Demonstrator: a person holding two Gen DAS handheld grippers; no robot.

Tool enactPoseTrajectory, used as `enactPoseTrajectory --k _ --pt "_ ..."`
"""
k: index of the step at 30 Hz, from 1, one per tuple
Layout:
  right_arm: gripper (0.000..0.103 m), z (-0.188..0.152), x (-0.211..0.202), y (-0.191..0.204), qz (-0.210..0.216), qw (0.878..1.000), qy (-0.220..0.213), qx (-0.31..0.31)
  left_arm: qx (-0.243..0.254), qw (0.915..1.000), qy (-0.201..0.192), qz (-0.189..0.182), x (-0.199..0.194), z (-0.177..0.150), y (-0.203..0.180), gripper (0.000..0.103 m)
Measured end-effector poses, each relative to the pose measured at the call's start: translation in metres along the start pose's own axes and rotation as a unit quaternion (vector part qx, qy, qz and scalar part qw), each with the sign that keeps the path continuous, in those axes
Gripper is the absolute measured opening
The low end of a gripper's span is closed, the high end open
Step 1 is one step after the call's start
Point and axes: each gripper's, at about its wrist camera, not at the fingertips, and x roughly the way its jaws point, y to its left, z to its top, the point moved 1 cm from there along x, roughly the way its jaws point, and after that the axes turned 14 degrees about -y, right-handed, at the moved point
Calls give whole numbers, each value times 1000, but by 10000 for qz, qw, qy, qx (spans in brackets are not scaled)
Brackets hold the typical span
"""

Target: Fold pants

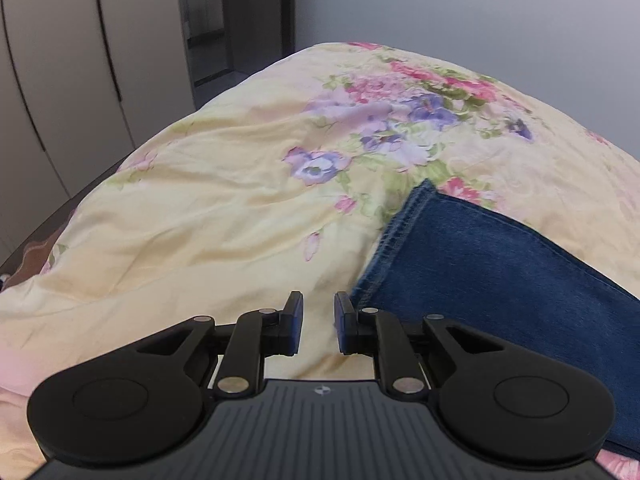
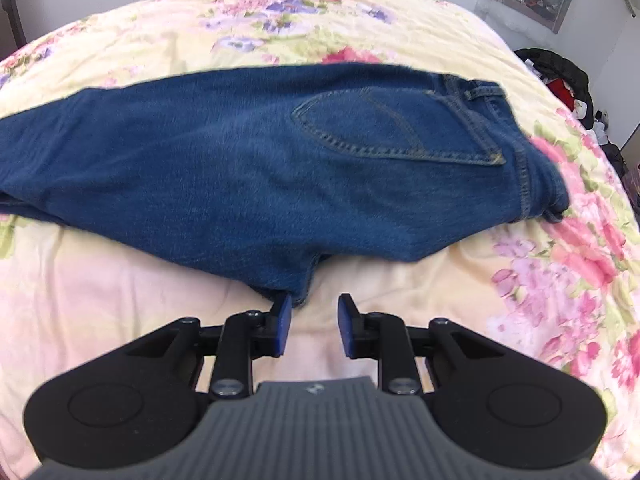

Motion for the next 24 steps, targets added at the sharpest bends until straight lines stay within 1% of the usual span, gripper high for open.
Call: enactPoseTrajectory --k 5,7,9,12,16,18,20,21,24 --pt "20 25 -13 -42 -262 9987 -398 161 203 9983 -90 -538 -16 6 -50 23" --pt "20 37 -8 -66 -422 9972 -527 326 298 9971 -72 -699 -17 3 -72 23" --pt "20 52 4 -93 -493 9953 -558 615 362 9963 -58 -782 -15 -2 -90 23" --pt "20 76 28 -129 -528 9919 -648 952 426 9965 7 -714 -4 -9 -110 24" --pt "21 113 73 -165 -555 9870 -731 1316 481 9975 112 -499 15 -18 -120 24" --pt "21 128 97 -176 -563 9851 -729 1455 499 9980 202 -326 26 -24 -121 23" --pt "19 140 127 -186 -579 9836 -633 1589 485 9982 269 -207 36 -29 -119 24" --pt "17 143 142 -190 -582 9831 -557 1643 478 9984 255 -172 39 -31 -119 24" --pt "15 149 186 -198 -818 9816 -447 1668 487 9985 198 -120 47 -34 -119 24"
